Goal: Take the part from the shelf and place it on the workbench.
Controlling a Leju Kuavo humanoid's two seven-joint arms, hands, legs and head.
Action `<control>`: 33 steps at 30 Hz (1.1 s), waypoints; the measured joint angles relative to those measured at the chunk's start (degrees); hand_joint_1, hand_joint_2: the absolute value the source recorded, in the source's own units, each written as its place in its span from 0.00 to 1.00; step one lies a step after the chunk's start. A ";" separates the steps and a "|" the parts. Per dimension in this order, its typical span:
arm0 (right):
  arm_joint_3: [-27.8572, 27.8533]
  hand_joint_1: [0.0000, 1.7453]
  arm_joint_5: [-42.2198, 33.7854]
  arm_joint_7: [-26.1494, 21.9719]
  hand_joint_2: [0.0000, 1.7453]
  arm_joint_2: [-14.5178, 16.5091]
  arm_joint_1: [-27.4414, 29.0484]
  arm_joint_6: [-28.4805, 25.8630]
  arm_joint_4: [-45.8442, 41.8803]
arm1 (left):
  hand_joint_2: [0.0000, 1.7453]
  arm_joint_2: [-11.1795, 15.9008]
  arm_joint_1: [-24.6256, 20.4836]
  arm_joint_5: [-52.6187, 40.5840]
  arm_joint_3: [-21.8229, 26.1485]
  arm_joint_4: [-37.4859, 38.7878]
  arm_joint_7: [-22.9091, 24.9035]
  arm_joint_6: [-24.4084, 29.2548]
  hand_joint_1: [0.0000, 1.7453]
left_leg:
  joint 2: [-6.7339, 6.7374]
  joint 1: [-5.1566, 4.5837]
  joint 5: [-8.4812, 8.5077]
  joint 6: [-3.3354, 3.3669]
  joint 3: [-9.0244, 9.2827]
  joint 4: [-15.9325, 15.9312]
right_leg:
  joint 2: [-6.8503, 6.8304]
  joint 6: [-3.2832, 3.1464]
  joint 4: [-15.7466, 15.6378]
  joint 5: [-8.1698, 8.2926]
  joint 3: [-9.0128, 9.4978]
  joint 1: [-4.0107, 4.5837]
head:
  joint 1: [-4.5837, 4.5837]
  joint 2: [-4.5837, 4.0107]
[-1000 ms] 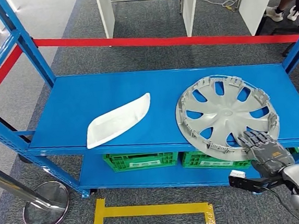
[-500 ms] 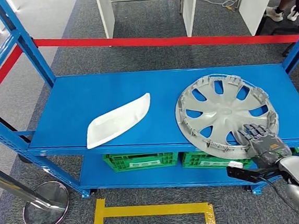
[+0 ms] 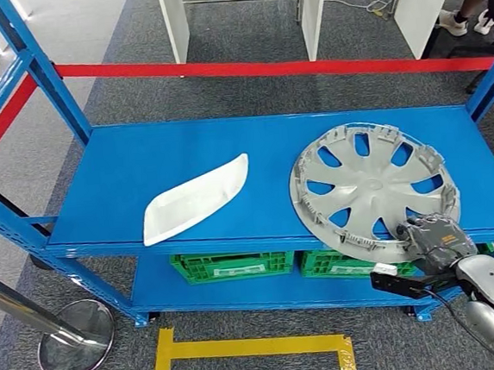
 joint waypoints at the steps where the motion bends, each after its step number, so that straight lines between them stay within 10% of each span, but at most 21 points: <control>1: 0.10 1.00 -0.04 -0.05 1.00 0.01 0.00 -0.03 -0.13 | 1.00 -0.01 -0.01 -0.03 -0.13 0.00 -0.03 0.11 0.00 | 0.00 0.00 0.00 0.00 0.02 0.00 | 0.00 0.00 0.00 0.00 0.03 0.00 | -0.01 0.00; 20: -2.97 1.00 6.18 0.04 1.00 1.23 19.46 -18.30 -28.33 | 1.00 -0.22 0.54 7.11 3.03 0.50 -9.51 6.11 0.00 | -0.07 0.00 -0.03 0.00 0.14 -0.06 | -0.08 0.06 0.00 -0.13 0.19 0.01 | 0.00 0.00; 33: -2.74 1.00 -5.50 -11.16 1.00 5.01 28.33 -37.33 -41.24 | 1.00 -0.02 2.01 10.72 6.99 1.09 -13.54 1.18 0.00 | -0.01 -0.01 -0.04 0.00 0.14 -0.07 | -0.04 0.07 0.00 -0.14 0.17 0.01 | -0.01 0.00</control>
